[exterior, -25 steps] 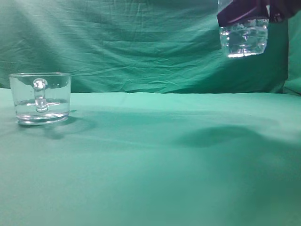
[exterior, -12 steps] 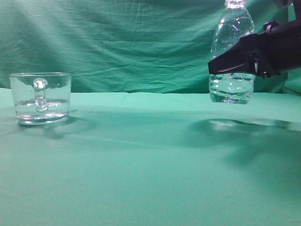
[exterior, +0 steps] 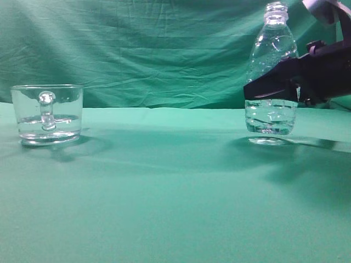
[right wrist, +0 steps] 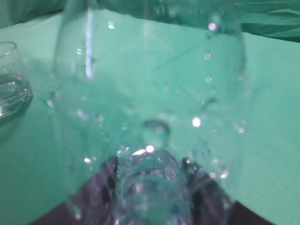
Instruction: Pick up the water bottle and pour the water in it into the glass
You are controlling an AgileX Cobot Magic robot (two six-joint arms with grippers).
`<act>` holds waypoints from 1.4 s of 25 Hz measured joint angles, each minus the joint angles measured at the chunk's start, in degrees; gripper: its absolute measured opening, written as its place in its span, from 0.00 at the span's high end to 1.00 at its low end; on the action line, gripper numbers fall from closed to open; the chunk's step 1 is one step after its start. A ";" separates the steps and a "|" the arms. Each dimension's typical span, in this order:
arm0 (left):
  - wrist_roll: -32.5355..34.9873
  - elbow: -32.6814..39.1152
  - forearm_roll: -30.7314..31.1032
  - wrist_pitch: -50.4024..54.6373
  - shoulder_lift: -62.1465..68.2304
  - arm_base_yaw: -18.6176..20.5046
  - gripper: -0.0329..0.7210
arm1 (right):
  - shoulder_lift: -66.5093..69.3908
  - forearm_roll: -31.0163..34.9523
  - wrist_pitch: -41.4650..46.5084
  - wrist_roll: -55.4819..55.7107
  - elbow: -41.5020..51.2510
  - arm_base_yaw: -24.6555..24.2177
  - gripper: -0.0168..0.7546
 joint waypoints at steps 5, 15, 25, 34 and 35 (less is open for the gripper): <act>0.00 0.00 0.00 0.00 0.00 0.00 0.96 | 0.00 -0.61 1.33 -0.24 0.00 0.00 0.47; 0.00 0.00 0.00 0.00 0.00 0.00 0.96 | -2.62 -0.96 0.63 7.45 0.00 0.00 0.14; 0.00 0.00 0.00 0.00 0.00 0.00 0.96 | -18.50 -1.86 0.78 11.38 0.00 0.00 0.11; 0.00 0.00 0.00 0.00 0.00 0.00 0.96 | -40.86 -6.62 10.07 27.39 0.02 0.00 0.68; 0.00 0.00 0.00 0.00 0.00 0.00 0.96 | -43.69 -8.17 10.45 28.95 0.02 0.00 0.80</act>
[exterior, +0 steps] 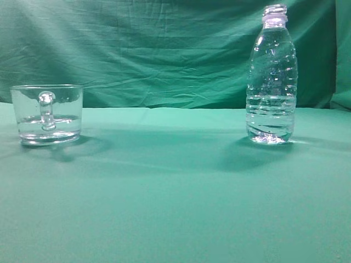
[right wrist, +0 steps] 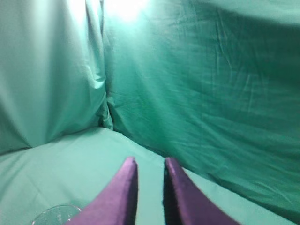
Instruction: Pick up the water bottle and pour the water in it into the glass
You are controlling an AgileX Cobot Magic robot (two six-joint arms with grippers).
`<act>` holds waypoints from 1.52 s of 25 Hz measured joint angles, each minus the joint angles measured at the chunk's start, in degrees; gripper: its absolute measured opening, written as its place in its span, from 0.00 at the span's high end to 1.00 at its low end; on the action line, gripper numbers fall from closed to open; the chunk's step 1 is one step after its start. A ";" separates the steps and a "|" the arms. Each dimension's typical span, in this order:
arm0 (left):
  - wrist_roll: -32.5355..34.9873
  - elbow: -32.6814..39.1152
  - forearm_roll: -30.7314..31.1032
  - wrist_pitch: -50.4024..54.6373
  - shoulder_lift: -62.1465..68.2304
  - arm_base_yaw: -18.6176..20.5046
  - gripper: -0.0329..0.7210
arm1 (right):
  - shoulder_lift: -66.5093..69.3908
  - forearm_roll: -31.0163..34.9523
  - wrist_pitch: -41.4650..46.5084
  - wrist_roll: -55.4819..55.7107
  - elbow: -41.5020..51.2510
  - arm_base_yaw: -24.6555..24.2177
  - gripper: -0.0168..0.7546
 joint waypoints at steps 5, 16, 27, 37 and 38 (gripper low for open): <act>0.00 0.00 0.00 0.00 0.00 0.00 0.96 | -12.22 -4.58 0.02 5.65 0.10 -0.04 0.98; 0.00 0.00 0.00 0.00 0.00 0.00 0.96 | -34.16 -18.75 -2.84 9.64 0.10 -0.04 0.98; 0.00 0.00 0.00 0.00 0.00 0.00 0.96 | -49.00 -9.84 36.99 23.68 3.29 -0.04 0.98; 0.00 0.00 0.00 0.00 0.00 0.00 0.96 | -53.23 46.57 64.27 -38.84 18.10 0.73 0.98; 0.00 0.00 0.00 0.00 0.00 0.00 0.96 | -55.33 50.82 66.12 -44.59 19.46 0.87 0.98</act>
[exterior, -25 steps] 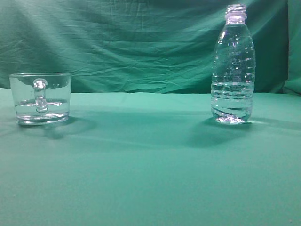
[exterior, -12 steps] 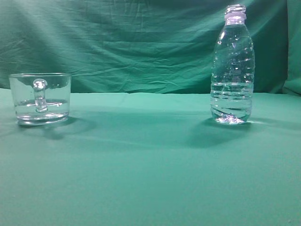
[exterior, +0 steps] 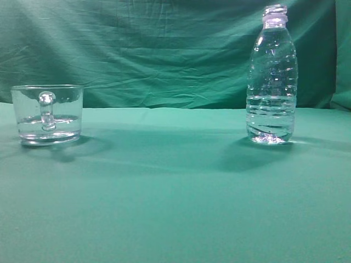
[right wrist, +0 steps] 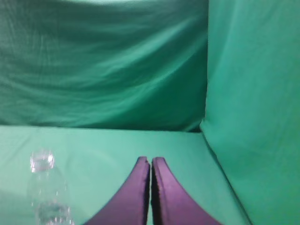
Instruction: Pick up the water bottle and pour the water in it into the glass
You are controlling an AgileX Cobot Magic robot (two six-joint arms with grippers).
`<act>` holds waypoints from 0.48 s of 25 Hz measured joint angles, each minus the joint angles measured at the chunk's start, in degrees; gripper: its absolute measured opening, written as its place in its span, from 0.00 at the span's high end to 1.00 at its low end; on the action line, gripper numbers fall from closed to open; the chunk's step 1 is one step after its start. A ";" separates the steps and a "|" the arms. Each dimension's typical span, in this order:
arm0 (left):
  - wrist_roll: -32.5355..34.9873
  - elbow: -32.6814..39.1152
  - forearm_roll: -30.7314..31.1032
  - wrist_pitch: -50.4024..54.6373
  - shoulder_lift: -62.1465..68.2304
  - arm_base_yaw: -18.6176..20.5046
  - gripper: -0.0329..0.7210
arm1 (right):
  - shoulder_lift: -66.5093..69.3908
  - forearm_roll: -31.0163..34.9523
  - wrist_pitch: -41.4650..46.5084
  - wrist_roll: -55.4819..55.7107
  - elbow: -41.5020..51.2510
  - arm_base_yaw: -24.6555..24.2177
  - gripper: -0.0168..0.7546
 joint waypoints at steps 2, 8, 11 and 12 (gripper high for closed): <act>0.00 0.00 0.00 0.00 0.00 0.00 0.96 | -4.14 5.51 3.34 -7.18 3.60 0.13 0.98; 0.00 0.00 0.00 0.00 0.00 0.00 0.96 | -16.29 9.68 11.62 -11.18 14.16 0.13 0.98; 0.00 0.00 0.00 0.00 0.00 0.00 0.96 | -17.62 9.97 12.89 -11.18 18.66 0.13 0.98; 0.00 0.00 0.00 0.00 0.00 0.00 0.96 | -17.62 10.23 12.98 -11.18 19.80 0.13 0.98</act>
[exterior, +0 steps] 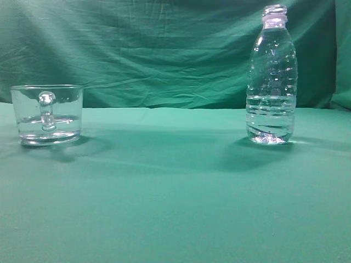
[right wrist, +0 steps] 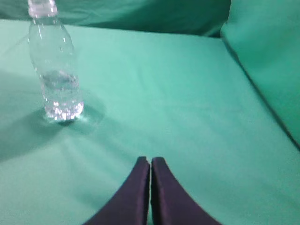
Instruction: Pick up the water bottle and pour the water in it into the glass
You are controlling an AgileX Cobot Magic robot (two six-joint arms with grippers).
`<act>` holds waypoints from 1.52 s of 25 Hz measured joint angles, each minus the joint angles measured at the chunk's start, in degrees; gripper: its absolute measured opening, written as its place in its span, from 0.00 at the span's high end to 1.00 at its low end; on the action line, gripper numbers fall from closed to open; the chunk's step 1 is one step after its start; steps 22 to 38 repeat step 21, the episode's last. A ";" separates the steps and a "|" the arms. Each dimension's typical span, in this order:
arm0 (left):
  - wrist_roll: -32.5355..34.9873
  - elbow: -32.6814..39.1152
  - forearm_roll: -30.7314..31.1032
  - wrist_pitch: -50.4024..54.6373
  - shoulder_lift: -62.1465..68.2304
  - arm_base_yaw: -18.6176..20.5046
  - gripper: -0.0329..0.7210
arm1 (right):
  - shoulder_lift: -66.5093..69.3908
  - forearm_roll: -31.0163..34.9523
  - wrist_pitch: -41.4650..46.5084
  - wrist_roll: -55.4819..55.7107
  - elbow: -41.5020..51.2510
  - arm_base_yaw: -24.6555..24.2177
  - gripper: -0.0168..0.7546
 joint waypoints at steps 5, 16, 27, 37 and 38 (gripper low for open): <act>0.00 0.00 0.00 0.00 0.00 0.00 0.96 | 0.00 1.93 -2.70 0.00 4.18 0.00 0.98; 0.00 0.00 0.00 0.00 0.00 0.00 0.96 | 0.00 2.75 -4.08 0.00 4.28 0.00 0.98; 0.00 0.00 0.00 0.00 0.00 0.00 0.96 | 0.00 2.75 -4.08 0.00 4.28 0.00 0.98; 0.00 0.00 0.00 0.00 0.00 0.00 0.96 | 0.00 2.75 -4.08 0.00 4.28 0.00 0.98; 0.00 0.00 0.00 0.00 0.00 0.00 0.96 | 0.00 2.75 -4.08 0.00 4.28 0.00 0.98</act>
